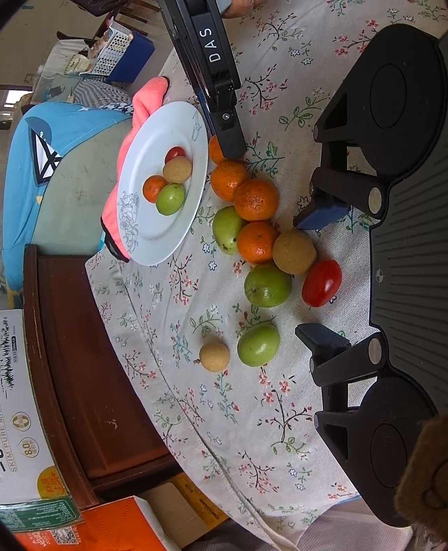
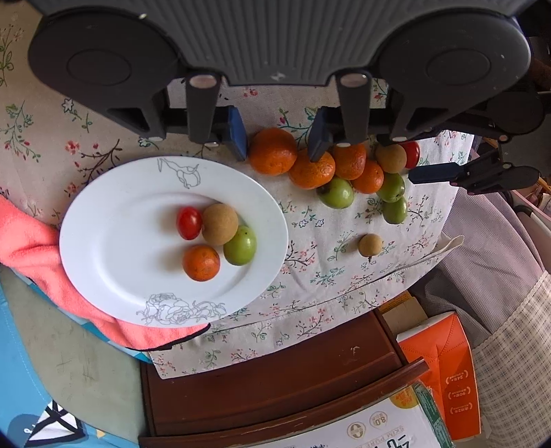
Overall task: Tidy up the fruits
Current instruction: 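Grasp a tangerine with the right tool while the left tool grasps a cherry tomato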
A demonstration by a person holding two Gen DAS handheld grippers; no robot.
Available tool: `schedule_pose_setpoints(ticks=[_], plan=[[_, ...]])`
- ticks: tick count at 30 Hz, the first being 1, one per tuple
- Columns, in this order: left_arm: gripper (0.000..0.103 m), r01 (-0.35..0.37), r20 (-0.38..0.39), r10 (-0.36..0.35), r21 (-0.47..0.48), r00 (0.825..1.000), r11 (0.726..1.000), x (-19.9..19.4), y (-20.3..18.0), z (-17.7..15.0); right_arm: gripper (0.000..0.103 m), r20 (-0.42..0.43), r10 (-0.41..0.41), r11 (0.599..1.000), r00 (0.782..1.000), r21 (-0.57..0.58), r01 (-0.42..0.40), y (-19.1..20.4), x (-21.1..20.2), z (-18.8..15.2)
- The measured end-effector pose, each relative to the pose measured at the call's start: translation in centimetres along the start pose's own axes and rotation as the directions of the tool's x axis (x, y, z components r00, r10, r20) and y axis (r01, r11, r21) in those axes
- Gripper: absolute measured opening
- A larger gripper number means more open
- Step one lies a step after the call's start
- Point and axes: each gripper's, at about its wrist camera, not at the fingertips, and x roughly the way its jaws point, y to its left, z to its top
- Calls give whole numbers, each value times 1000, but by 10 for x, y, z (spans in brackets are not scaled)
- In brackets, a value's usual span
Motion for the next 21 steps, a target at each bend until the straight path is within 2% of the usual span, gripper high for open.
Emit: schedule_pose_setpoints(ticks=[9, 17, 21], plan=[[53, 57, -12, -57, -20, 998, 998, 0, 10, 2, 35, -8, 6, 1000, 1000, 13, -6, -2, 2, 2], [52, 63, -6, -63, -28, 998, 998, -3, 10, -2, 35, 4, 7, 1000, 1000, -12, -7, -1, 7, 2], [48, 43, -5, -43, -7, 999, 999, -4, 4, -3, 33, 1, 6, 1000, 1000, -24, -6, 0, 7, 3]])
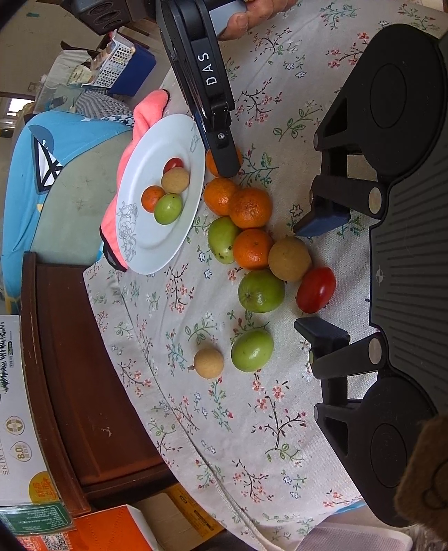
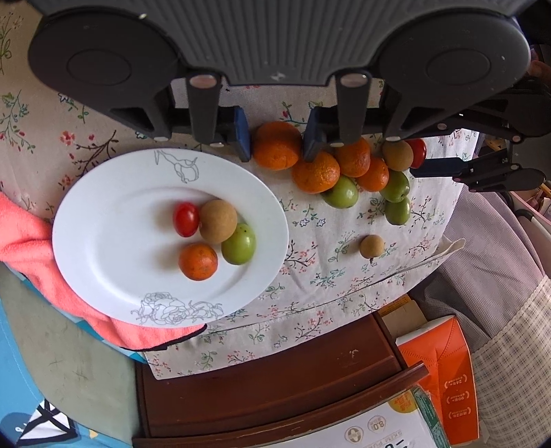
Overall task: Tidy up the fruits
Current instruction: 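Grasp a tangerine with the right tool while the left tool grasps a cherry tomato, then carry the tangerine and cherry tomato toward the white plate with both tools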
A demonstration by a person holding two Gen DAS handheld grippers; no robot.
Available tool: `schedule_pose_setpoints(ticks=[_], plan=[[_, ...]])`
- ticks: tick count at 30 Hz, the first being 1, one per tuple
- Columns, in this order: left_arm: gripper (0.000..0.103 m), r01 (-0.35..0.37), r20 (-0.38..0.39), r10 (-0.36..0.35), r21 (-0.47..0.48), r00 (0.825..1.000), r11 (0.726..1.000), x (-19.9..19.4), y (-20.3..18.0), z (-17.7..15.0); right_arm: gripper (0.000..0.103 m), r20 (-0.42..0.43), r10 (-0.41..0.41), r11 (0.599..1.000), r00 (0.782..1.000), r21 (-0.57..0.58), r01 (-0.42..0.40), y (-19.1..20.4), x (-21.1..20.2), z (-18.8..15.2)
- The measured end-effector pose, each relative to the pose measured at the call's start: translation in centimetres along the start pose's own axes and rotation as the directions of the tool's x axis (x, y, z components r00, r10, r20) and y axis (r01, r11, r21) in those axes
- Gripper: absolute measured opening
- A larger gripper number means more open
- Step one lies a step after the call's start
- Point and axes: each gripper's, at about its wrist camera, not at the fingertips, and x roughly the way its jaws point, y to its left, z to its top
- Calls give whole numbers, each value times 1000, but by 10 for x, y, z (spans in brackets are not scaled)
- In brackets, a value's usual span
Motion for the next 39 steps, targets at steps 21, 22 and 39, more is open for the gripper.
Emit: schedule_pose_setpoints(ticks=[21, 22, 39], plan=[[22, -29, -12, 29, 4, 999, 1000, -13, -12, -11, 32, 7, 7, 1000, 1000, -25, -6, 1, -11, -1], [22, -33, -11, 33, 0, 999, 999, -13, -12, -11, 32, 7, 6, 1000, 1000, -28, -6, 1, -11, -1], [18, -75, 99, 78, -42, 992, 996, -47, -25, 12, 32, 45, 59, 997, 997, -56, -56, 8, -30, 4]])
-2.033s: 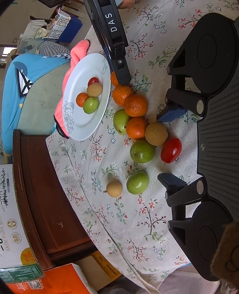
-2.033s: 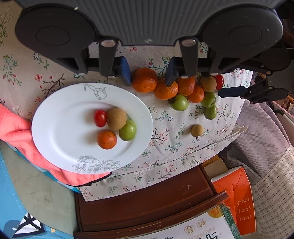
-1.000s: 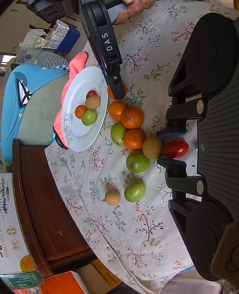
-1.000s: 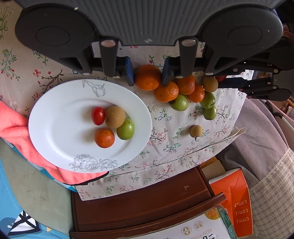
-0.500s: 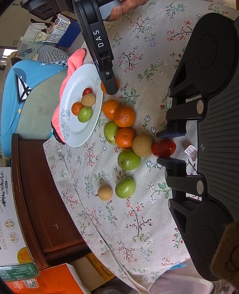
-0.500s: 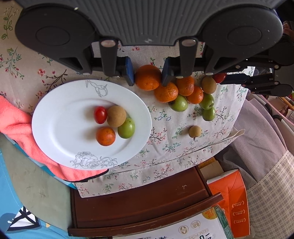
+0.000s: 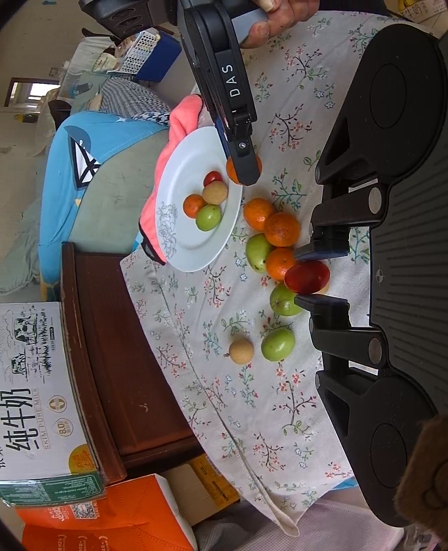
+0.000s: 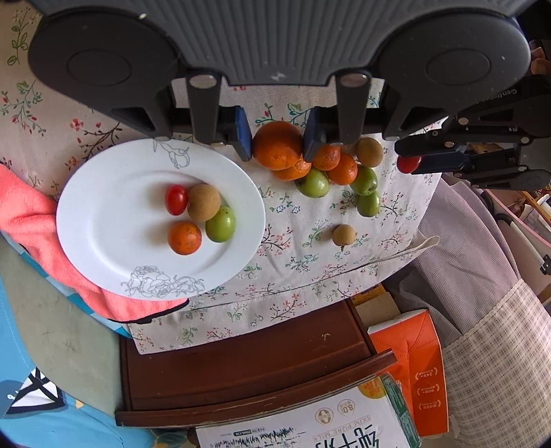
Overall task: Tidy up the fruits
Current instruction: 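Carry the tangerine and cherry tomato toward the white plate with both tools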
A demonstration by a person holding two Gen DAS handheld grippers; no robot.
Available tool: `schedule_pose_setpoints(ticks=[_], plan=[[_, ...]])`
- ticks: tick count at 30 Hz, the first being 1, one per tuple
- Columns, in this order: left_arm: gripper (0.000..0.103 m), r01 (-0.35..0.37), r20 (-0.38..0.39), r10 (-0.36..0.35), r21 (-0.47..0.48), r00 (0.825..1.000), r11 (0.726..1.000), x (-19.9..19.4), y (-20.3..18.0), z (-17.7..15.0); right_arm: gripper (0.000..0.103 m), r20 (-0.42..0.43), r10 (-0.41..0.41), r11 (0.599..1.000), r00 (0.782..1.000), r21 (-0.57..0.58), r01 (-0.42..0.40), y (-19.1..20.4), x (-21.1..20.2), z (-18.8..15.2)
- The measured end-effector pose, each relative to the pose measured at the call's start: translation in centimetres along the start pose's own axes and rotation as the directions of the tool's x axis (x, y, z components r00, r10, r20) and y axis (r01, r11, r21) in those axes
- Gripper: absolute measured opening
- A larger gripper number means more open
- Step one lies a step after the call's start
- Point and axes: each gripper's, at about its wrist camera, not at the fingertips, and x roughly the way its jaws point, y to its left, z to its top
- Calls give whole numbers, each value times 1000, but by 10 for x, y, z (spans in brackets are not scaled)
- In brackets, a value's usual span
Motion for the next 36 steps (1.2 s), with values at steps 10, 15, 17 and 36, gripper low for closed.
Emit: schedule_pose_setpoints(ticks=[10, 15, 17, 36], plan=[[18, -5, 72, 10, -67, 997, 998, 1, -10, 39, 32, 93, 10, 1000, 996, -14, -9, -2, -32, 25], [18, 7, 105, 3, -89, 994, 996, 2, -16, 56, 32, 120, -4, 1000, 993, -23, 7, -9, -44, 37], [18, -3, 116, 12, -83, 993, 997, 4, -18, 62, 32, 127, -11, 1000, 992, -25, 15, -14, -48, 42], [20, 36, 64, -25, -165, 998, 986, 59, -17, 103, 32, 113, -98, 991, 989, 105, 86, -70, -43, 64]])
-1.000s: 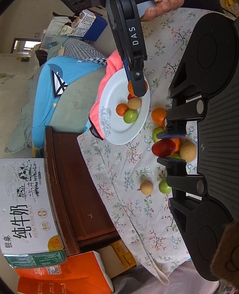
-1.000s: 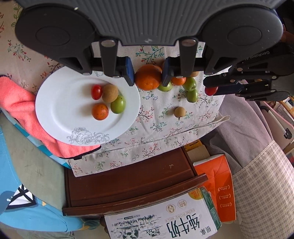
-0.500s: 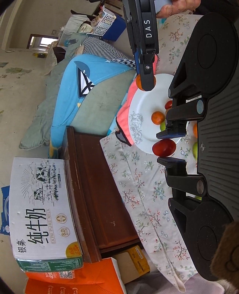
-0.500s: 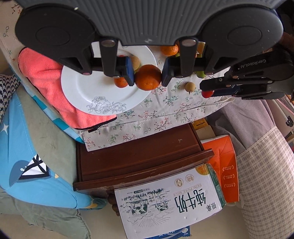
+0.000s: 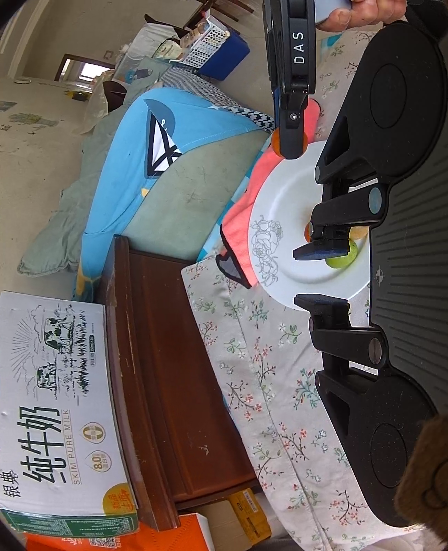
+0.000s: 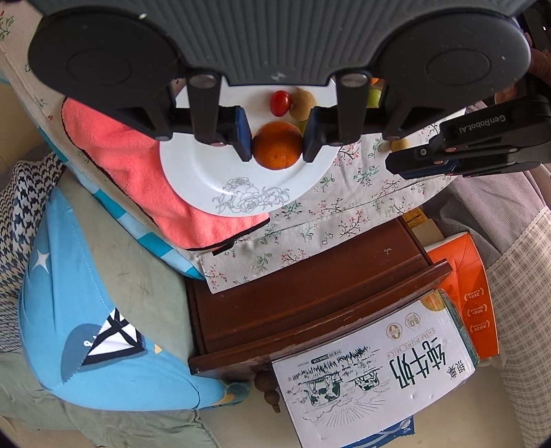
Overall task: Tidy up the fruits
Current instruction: 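Carry the tangerine and cherry tomato toward the white plate with both tools, then lower the tangerine over the plate with the right tool while the left lowers the tomato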
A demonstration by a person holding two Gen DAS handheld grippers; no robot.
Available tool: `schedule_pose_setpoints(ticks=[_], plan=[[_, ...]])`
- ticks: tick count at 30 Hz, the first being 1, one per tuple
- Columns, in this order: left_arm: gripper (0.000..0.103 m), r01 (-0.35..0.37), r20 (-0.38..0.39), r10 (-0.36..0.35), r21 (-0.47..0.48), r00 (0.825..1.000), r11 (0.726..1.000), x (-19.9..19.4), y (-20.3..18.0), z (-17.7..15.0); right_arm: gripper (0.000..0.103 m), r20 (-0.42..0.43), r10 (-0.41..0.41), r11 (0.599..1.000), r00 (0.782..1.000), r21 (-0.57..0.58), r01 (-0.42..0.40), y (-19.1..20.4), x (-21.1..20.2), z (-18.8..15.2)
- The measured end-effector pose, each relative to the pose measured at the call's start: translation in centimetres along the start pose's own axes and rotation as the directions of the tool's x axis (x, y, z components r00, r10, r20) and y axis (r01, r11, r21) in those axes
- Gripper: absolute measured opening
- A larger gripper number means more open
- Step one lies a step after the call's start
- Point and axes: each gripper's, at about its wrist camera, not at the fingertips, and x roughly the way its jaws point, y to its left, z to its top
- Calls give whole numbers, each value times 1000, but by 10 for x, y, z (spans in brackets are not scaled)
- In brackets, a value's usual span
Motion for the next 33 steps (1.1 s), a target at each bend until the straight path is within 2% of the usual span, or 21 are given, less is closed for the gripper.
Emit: schedule_pose_setpoints(ticks=[3, 8, 10, 16, 26, 30, 33], plan=[[20, -51, -74, 49, -34, 996, 998, 12, 18, -1, 32, -11, 2, 1000, 1000, 13, -2, -2, 3, 0], [20, -102, -215, 67, -156, 974, 983, 23, 49, -18, 32, -38, 17, 999, 999, 37, -16, -1, 8, 1], [20, -115, -243, 70, -175, 967, 978, 25, 53, -24, 32, -46, 26, 999, 999, 39, -24, 1, 12, 1], [20, -132, -284, 68, -210, 956, 969, 32, 55, -29, 32, -60, 22, 999, 998, 36, -20, 2, 16, 0], [20, -148, -282, 72, -257, 957, 955, 32, 51, -26, 32, -69, 21, 999, 997, 44, -18, 0, 20, 2], [21, -178, -273, 107, -250, 956, 952, 27, 52, -24, 32, -71, 21, 999, 997, 48, -17, 0, 21, 1], [21, -215, -290, 146, -224, 946, 950, 26, 50, -25, 32, -70, 24, 999, 997, 40, -21, 1, 21, 2]])
